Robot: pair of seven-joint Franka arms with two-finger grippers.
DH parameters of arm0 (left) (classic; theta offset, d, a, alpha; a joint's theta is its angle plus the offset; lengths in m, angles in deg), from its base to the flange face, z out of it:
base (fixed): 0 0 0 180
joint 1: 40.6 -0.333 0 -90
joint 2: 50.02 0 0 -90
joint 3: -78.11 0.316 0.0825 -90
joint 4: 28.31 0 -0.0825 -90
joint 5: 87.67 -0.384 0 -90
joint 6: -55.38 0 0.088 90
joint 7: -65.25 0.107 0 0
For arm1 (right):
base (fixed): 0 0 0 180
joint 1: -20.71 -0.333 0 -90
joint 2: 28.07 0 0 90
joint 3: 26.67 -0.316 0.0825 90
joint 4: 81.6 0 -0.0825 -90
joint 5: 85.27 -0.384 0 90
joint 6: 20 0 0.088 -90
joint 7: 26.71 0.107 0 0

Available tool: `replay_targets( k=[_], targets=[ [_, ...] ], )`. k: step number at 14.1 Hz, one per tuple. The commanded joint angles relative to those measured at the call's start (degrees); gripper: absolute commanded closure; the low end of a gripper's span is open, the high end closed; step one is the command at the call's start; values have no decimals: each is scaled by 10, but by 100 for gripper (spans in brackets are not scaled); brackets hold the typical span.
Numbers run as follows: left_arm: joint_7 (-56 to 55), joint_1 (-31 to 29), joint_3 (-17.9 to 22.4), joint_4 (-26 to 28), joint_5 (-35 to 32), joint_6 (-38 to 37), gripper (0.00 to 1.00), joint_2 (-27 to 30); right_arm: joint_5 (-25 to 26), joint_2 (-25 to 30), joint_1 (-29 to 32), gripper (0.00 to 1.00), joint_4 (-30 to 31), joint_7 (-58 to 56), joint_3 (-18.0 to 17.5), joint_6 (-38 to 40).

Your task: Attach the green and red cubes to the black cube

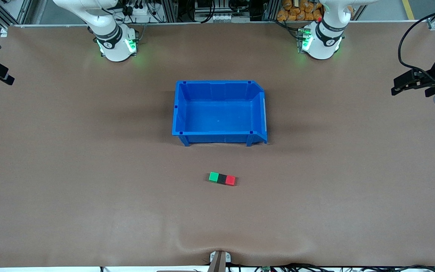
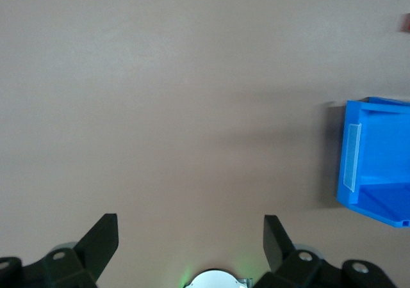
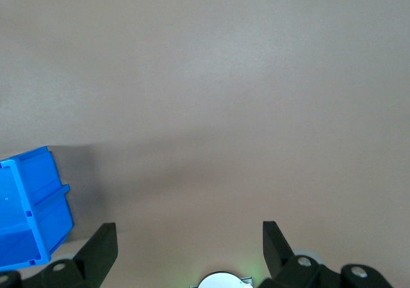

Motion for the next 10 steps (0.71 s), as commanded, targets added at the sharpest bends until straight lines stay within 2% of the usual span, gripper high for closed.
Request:
replay_targets(
  k=[1, 10],
  targets=[
    [-18, -2, -18, -6, 1, -2, 0, 5, 7, 16, 3, 0, 18, -6, -7, -8],
    [-29, -5, -18, -5, 2, -2, 0, 3, 7, 15, 0, 0, 18, -6, -7, -4]
  ],
)
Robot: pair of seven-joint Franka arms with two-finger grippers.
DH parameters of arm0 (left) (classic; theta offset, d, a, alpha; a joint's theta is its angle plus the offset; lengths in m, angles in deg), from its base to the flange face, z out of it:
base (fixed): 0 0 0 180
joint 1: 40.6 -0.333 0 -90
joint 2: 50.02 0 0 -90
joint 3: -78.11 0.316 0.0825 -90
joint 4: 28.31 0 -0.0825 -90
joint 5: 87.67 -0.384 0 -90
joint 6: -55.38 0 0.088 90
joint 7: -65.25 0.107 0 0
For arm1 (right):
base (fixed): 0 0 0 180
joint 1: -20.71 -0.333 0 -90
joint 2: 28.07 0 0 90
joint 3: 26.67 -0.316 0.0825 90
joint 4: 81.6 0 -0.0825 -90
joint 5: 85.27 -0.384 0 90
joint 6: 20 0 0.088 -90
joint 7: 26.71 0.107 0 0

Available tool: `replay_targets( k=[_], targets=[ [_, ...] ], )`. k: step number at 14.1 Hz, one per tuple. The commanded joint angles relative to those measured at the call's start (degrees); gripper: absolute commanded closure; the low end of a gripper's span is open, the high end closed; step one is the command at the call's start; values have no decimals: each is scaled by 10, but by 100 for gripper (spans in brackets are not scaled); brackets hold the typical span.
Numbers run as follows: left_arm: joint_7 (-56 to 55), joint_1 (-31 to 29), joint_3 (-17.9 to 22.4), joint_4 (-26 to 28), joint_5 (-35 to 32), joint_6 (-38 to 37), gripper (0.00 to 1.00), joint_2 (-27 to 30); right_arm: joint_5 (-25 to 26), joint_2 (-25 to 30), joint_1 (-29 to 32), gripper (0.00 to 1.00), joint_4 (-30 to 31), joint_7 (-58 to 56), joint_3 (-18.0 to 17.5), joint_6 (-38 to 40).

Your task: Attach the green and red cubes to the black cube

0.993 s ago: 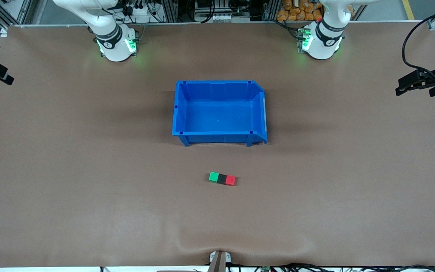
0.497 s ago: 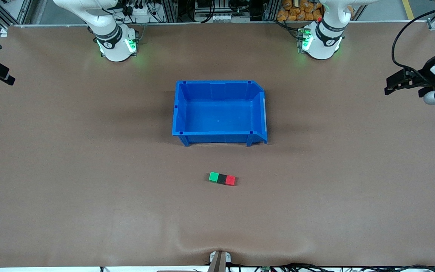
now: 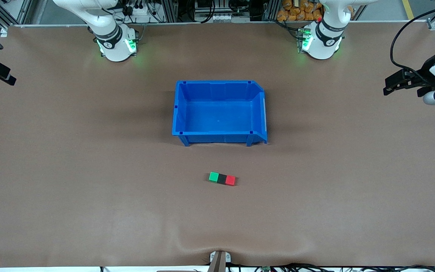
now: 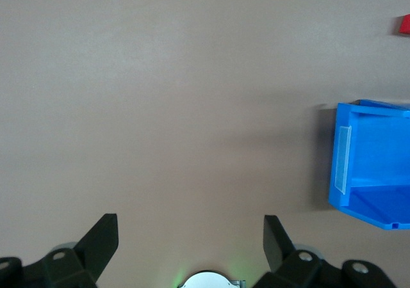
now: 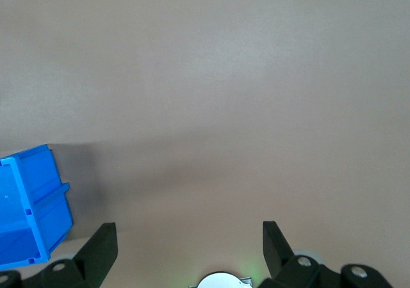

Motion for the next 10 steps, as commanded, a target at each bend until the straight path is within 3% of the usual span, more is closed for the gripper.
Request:
replay_targets(
  k=[1, 10],
  targets=[
    [-5, -5, -2, -3, 4, -2, 0, 3, 7, 15, -5, 0, 14, -5, -2, -3],
    [-6, -4, -2, -4, 7, -2, 0, 3, 9, 14, -10, 0, 10, -5, 2, -3]
  ],
)
